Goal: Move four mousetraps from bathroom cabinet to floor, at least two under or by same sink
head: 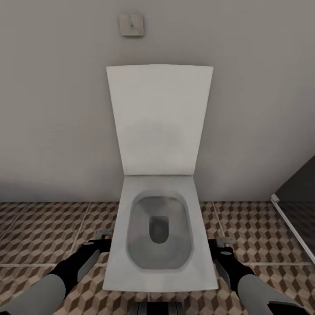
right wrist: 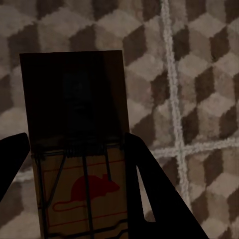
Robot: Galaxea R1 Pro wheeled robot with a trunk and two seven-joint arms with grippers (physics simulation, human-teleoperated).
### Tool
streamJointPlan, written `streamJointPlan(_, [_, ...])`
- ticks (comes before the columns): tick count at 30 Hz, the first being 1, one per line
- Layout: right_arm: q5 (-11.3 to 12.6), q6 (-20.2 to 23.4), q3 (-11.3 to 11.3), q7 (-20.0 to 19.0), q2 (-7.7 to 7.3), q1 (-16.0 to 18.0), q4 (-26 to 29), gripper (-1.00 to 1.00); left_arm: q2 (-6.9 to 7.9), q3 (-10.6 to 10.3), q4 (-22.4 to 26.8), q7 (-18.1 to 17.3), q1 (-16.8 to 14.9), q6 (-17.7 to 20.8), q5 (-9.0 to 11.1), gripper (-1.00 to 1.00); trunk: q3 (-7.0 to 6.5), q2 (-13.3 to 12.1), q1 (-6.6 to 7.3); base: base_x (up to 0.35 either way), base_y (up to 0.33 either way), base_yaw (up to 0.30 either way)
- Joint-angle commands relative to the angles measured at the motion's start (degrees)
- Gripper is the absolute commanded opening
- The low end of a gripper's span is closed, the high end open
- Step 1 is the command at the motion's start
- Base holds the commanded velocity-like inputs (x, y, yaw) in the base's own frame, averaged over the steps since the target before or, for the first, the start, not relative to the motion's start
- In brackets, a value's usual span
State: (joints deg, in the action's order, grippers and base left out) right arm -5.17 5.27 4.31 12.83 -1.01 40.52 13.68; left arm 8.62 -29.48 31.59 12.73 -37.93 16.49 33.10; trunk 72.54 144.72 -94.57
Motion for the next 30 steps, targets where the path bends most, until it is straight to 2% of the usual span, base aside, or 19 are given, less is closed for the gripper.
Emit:
streamJointPlan(1, [-0.5,0.4,0.4,0.0,0.04,0.0,0.1,-1.00,0.09,-0.5,0.2,0.5,0.0,0.2,0.4,-1.00,0.04,0.0,0.01,0.000,-0.015,0.000])
streamJointPlan(22, [-0.5,0.4,0.4,0.0,0.04,0.0,0.1,-1.00,0.04,-0.5,0.3,0.5,0.0,0.2,0.4,-1.00,0.04,0.0,0.01,0.002,-0.002,0.000])
streamJointPlan(30, [-0.5,0.4,0.4,0.0,0.04,0.0,0.1,-1.00,0.06,-0.5,0.3,0.5,0.0,0.2,0.3,-1.00,0.04,0.0,0.01,0.138,0.000,0.000])
